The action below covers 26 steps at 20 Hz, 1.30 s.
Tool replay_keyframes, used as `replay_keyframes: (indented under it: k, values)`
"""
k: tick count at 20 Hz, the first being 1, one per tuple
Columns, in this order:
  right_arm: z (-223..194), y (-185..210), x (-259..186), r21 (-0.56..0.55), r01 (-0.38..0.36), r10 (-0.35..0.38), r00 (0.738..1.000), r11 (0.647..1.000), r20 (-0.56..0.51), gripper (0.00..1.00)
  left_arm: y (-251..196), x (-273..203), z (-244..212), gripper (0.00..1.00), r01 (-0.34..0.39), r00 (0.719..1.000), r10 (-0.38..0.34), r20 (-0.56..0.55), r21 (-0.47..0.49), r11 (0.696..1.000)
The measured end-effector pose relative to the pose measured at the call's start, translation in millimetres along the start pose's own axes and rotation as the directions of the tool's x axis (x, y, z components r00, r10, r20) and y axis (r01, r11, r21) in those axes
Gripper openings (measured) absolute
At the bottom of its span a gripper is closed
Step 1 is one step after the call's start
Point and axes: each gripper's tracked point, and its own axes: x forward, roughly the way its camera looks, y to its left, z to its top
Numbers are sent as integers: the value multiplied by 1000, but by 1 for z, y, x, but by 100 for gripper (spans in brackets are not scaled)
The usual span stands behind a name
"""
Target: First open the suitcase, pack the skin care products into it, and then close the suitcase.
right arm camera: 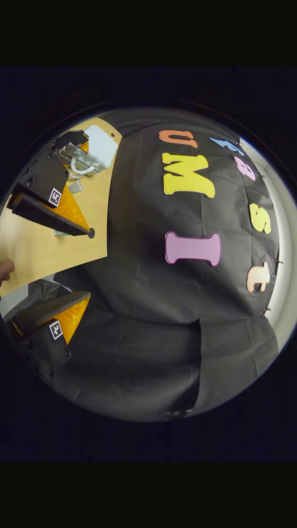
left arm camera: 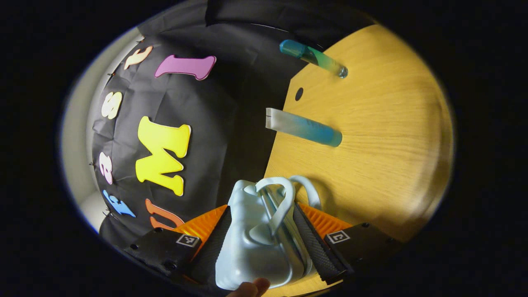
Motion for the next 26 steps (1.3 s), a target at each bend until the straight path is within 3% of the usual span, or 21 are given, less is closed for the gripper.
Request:
replay_keyframes:
  k: [1,2,5,6,7,11,16,22,26]
  values:
    - [-5,-3,4,7,-8,8,1000,1000,-11,82,-7,1,0,94,22,1000,-22,-16,24,999]
    - [-10,-7,10,9,-16,16,1000,1000,-17,81,-19,8,-5,86,60,997,-58,-45,48,997]
    - [-21,-21,25,-7,-30,29,999,1000,-29,81,-16,10,-3,72,49,997,-42,-69,102,994]
    - [-24,-26,27,-18,-28,28,999,999,-31,81,-19,15,-7,54,68,995,-59,-82,119,991]
    - [-25,-30,27,-26,-30,29,999,999,-33,81,-22,15,-6,51,89,993,-77,-95,136,987]
    - [-26,-30,19,-42,-28,27,999,999,-27,81,-16,17,-7,20,73,993,-55,-107,177,981]
    - [-21,-7,4,-51,-32,32,999,998,-5,81,-11,15,-4,7,110,991,-101,-90,94,989]
    - [4,31,-20,-44,-12,14,999,999,39,82,28,11,-5,4,142,987,-148,-58,-85,986]
    - [19,60,-37,-33,11,-9,998,999,68,81,67,5,-12,3,136,990,-141,-6,-222,965]
